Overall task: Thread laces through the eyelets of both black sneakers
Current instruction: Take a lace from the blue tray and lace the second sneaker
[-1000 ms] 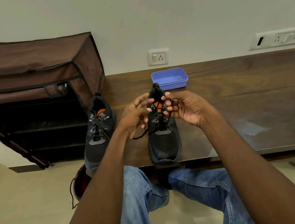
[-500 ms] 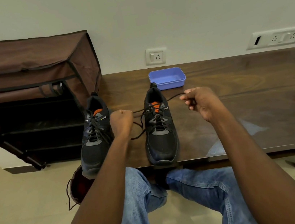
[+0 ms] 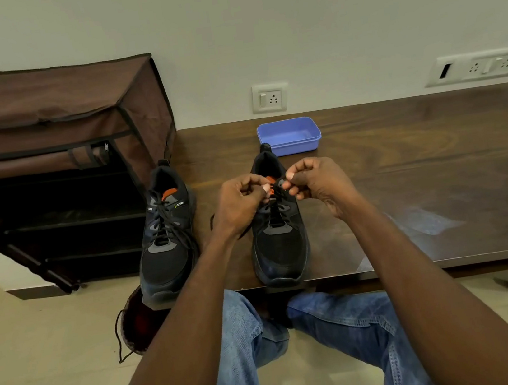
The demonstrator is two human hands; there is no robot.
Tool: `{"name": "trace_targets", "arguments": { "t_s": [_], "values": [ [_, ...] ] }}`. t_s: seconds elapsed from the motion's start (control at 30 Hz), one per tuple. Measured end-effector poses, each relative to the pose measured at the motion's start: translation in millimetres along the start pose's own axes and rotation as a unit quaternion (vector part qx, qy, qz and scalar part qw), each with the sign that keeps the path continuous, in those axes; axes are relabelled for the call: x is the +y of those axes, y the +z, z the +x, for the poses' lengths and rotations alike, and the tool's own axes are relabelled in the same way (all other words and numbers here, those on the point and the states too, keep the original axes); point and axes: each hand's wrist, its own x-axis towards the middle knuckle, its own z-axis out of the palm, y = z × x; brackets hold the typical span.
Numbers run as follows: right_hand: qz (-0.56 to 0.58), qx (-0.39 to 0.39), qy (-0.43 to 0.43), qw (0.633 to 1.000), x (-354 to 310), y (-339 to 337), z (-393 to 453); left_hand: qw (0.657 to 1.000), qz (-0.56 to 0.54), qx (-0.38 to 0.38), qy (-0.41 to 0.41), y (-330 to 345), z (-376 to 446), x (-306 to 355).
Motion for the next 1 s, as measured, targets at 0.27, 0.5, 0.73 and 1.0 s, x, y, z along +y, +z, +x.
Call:
{"name": "trace_targets", "arguments": {
  "t_s": [0.27, 0.5, 0.73, 1.0],
  "values": [
    [-0.001, -0.015, 0.005, 1.000, 2.3, 2.5, 2.6, 0.999, -0.023, -0.043, 0.003, 6.5, 0.4, 1.6],
    [0.041, 0.064, 0.012, 0.997, -1.0, 11.2, -2.1, 1.000, -0.006, -0.009, -0.002, 10.6, 3.3, 0.7],
    [0.014, 0.096, 0.008, 0.995, 1.8, 20.1, 4.5, 0.992, 0.033, 0.123, -0.002, 21.4, 9.5, 1.4],
    [-0.258, 0.112, -0.012, 0.960, 21.7, 23.4, 21.5, 0.954, -0.172, 0.242, -0.030, 20.8, 23.9, 14.5]
  ]
}}
